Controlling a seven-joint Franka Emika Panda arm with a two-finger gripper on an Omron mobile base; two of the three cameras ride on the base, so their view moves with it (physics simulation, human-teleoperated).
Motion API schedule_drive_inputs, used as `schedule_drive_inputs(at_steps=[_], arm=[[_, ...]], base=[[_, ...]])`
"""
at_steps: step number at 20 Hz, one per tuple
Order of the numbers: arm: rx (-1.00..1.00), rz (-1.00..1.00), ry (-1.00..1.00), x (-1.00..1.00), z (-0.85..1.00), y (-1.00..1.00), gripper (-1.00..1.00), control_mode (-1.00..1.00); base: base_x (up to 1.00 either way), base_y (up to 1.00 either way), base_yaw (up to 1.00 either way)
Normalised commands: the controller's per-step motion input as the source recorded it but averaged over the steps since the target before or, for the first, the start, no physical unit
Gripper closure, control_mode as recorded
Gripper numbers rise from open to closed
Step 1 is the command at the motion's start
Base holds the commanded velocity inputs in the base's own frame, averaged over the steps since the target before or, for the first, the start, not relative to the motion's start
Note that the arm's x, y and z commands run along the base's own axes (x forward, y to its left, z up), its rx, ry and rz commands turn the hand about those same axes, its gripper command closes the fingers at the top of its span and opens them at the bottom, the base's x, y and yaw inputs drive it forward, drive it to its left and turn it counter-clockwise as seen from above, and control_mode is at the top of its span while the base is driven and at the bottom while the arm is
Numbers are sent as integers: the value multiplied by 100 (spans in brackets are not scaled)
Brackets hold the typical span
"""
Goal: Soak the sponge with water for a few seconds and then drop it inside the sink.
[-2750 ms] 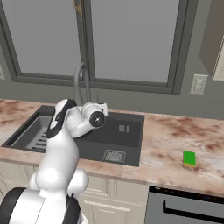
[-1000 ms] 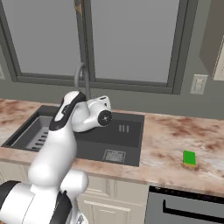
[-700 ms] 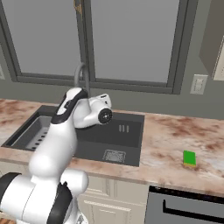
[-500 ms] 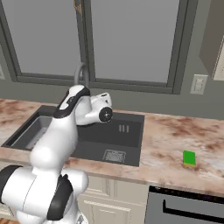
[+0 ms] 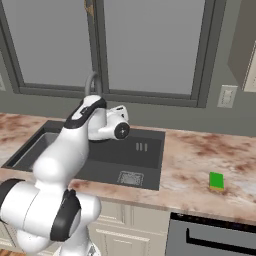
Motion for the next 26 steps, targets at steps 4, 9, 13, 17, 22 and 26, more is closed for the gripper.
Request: schedule_drive_inputs(at_steps=[4, 9, 13, 17, 22, 26], arm=[[0, 0, -2, 3, -1, 0, -100, -100], [0, 0, -3, 10, -8, 0, -100, -100], [0, 0, -1, 19, -14, 0, -100, -100], [0, 0, 0, 13, -17, 0, -100, -100], [0, 1, 0, 3, -3, 0, -100, -100], [0, 2, 0, 0, 0, 0, -100, -100]], base=[[0, 0, 0], [0, 0, 0], [0, 0, 0], [0, 0, 0], [0, 0, 0], [0, 0, 0]])
